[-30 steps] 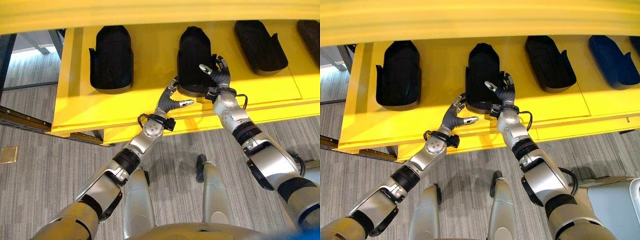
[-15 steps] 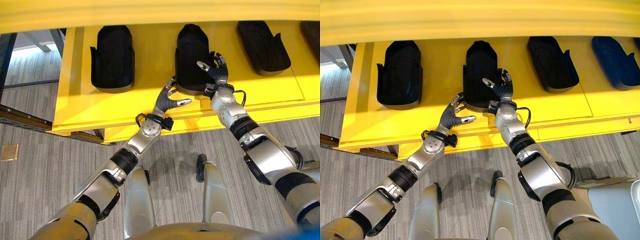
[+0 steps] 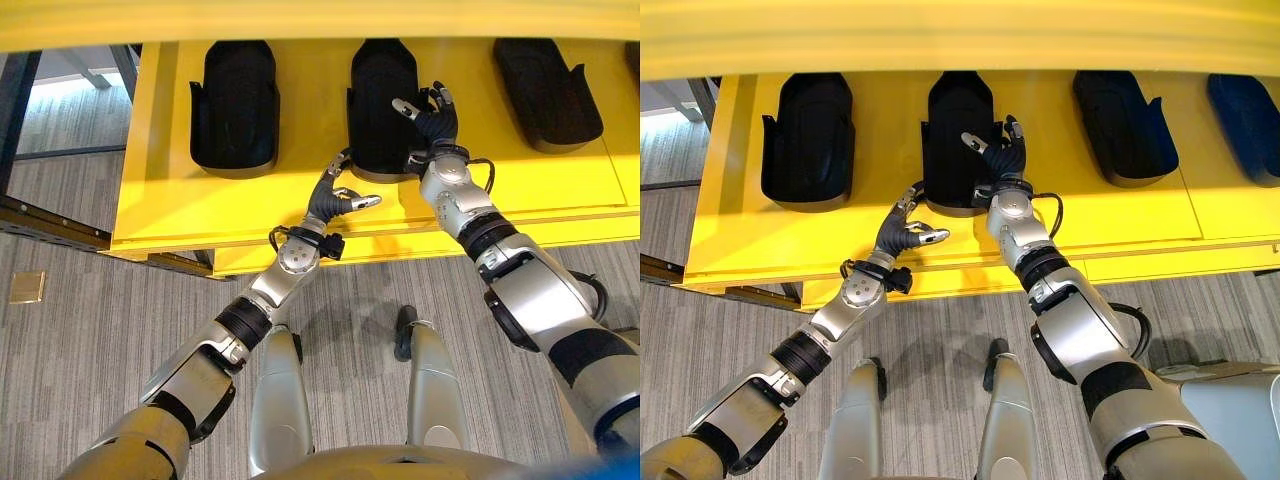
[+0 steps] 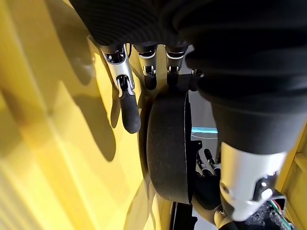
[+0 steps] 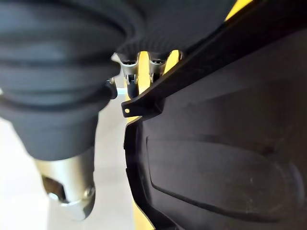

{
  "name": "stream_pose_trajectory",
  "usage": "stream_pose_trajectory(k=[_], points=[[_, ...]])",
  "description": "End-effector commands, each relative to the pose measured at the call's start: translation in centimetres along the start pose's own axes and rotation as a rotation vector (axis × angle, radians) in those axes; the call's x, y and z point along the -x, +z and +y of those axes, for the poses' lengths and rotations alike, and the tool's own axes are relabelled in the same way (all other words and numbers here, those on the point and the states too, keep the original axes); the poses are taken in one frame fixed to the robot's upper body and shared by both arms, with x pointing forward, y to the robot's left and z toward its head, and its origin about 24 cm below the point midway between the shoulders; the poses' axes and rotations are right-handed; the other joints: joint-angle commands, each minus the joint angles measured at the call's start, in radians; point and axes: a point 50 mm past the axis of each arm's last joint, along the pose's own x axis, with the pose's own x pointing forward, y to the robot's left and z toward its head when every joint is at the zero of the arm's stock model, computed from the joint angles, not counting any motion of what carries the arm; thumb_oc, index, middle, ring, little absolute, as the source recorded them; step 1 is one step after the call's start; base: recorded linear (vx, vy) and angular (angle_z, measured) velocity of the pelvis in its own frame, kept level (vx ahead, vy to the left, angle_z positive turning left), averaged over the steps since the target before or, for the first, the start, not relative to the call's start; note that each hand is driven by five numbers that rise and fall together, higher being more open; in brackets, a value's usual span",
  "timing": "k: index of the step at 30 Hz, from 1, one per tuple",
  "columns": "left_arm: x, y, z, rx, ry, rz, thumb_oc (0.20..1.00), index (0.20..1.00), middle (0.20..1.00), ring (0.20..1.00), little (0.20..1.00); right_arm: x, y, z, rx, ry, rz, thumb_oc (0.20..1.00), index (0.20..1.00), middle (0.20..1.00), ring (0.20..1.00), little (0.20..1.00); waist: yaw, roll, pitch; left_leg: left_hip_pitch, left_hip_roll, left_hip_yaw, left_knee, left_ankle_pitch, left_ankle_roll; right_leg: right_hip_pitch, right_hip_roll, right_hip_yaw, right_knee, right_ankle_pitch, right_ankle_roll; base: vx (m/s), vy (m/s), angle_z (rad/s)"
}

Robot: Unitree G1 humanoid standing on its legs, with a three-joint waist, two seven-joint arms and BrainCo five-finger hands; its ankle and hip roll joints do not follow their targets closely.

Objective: Move parts from the plastic box to the shelf.

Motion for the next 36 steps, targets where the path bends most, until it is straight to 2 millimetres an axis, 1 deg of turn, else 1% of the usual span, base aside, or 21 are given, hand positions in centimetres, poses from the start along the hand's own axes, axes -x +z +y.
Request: stream_pose_trajectory(k=[1, 5, 8, 12, 18, 27, 31, 36], points=[[1.8, -1.6, -1.6, -0.013, -0.111, 0.059, 1.000, 1.000, 1.000, 1.000, 1.000, -0.4, 5.6, 4.0, -0.068, 0.098, -0.150, 1.000, 1.000, 1.000, 1.000, 1.000, 0.013, -0.008, 0.009, -0.085, -0.019, -0.012, -0.078, 0.157, 0.063, 0.077, -0.017, 0.008, 0.057, -0.069, -0.024, 0.00, 0.000, 0.00], [1.7, -1.3, -1.6, -0.008, -0.116, 0.048, 1.000, 1.000, 1.000, 1.000, 1.000, -0.4, 6.5, 4.1, -0.059, 0.105, -0.181, 1.000, 1.000, 1.000, 1.000, 1.000, 0.008, -0.009, 0.004, -0.088, -0.018, -0.011, -0.078, 0.157, 0.062, 0.072, -0.015, 0.010, 0.062, -0.073, -0.026, 0.00, 0.000, 0.00], [1.6, -1.3, -1.6, -0.014, -0.115, 0.048, 1.000, 1.000, 1.000, 1.000, 1.000, -0.4, 6.6, 4.0, -0.050, 0.103, -0.189, 1.000, 1.000, 1.000, 1.000, 1.000, 0.007, -0.010, 0.001, -0.090, -0.017, -0.011, -0.078, 0.158, 0.061, 0.068, -0.016, 0.011, 0.064, -0.073, -0.026, 0.00, 0.000, 0.00], [1.1, -0.8, -1.5, -0.016, -0.102, 0.033, 1.000, 1.000, 1.000, 1.000, 1.000, -0.5, 7.4, 3.8, -0.046, 0.097, -0.216, 1.000, 1.000, 1.000, 1.000, 1.000, -0.001, -0.016, 0.002, -0.091, -0.012, -0.010, -0.081, 0.161, 0.058, 0.062, -0.012, 0.011, 0.063, -0.071, -0.027, 0.00, 0.000, 0.00], [0.4, -0.1, -1.5, -0.024, -0.085, 0.004, 1.000, 1.000, 1.000, 1.000, 1.000, -0.8, 7.8, 3.4, -0.035, 0.076, -0.219, 1.000, 1.000, 1.000, 1.000, 1.000, -0.004, -0.016, 0.001, -0.094, -0.010, -0.012, -0.082, 0.163, 0.056, 0.059, -0.010, 0.012, 0.065, -0.073, -0.028, 0.00, 0.000, 0.00], [-0.9, 1.0, -1.5, -0.035, -0.063, -0.033, 1.000, 1.000, 1.000, 1.000, 1.000, -0.8, 7.8, 3.6, -0.029, 0.074, -0.215, 1.000, 1.000, 1.000, 1.000, 1.000, -0.010, -0.017, 0.004, -0.097, -0.009, -0.013, -0.087, 0.171, 0.053, 0.051, -0.006, 0.008, 0.067, -0.072, -0.030, 0.00, 0.000, 0.00], [-1.3, 1.4, -1.7, -0.033, -0.051, -0.044, 1.000, 1.000, 1.000, 1.000, 1.000, -0.9, 7.3, 3.4, -0.020, 0.066, -0.197, 1.000, 1.000, 1.000, 1.000, 1.000, -0.011, -0.016, 0.003, -0.096, -0.007, -0.014, -0.092, 0.175, 0.051, 0.054, -0.006, 0.005, 0.068, -0.075, -0.031, 0.00, 0.000, 0.00], [-1.8, 1.9, -1.8, -0.034, -0.045, -0.059, 1.000, 1.000, 1.000, 1.000, 1.000, -1.0, 7.3, 3.5, -0.016, 0.062, -0.193, 1.000, 1.000, 1.000, 1.000, 1.000, -0.011, -0.015, 0.008, -0.087, -0.008, -0.016, -0.108, 0.183, 0.047, 0.058, -0.006, 0.002, 0.068, -0.076, -0.030, 0.00, 0.000, 0.00]])
